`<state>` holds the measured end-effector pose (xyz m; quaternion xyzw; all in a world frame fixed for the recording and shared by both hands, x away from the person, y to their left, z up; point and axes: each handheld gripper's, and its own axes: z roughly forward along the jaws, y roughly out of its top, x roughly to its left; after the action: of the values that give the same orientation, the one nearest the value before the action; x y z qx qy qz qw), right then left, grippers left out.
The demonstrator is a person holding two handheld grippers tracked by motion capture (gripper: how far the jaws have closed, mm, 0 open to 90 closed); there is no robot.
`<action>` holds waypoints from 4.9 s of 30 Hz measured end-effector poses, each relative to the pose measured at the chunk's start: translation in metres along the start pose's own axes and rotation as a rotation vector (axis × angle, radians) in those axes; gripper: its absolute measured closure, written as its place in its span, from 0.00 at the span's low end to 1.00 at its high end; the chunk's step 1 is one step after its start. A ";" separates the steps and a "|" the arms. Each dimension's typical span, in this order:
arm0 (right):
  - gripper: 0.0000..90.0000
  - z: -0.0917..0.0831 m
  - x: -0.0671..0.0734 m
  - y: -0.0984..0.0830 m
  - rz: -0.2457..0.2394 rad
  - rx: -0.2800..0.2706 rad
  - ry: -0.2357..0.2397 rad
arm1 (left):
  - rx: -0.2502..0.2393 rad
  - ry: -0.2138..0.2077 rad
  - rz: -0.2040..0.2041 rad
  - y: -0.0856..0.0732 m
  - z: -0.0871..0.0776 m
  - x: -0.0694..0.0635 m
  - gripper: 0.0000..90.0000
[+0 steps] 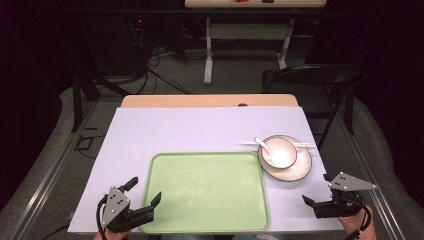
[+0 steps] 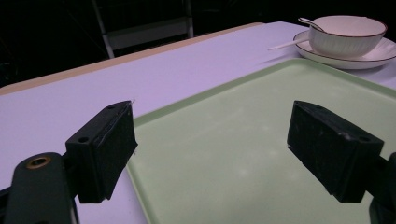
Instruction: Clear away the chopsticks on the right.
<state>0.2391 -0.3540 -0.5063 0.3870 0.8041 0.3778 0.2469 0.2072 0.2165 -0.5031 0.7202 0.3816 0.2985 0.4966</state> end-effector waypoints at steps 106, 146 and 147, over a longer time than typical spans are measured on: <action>0.72 0.155 -0.126 0.138 -0.088 0.517 0.166 | 0.015 -0.007 0.001 -0.001 -0.001 0.000 0.17; 0.84 0.184 -0.120 0.127 -0.258 0.601 0.204 | 0.014 -0.004 0.000 -0.001 -0.001 0.000 0.17; 0.86 0.184 -0.120 0.127 -0.262 0.599 0.205 | 0.013 -0.004 0.000 -0.001 -0.001 0.000 0.17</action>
<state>0.4906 -0.3217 -0.5012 0.2957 0.9428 0.1271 0.0867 0.2063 0.2175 -0.5035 0.7241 0.3824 0.2945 0.4926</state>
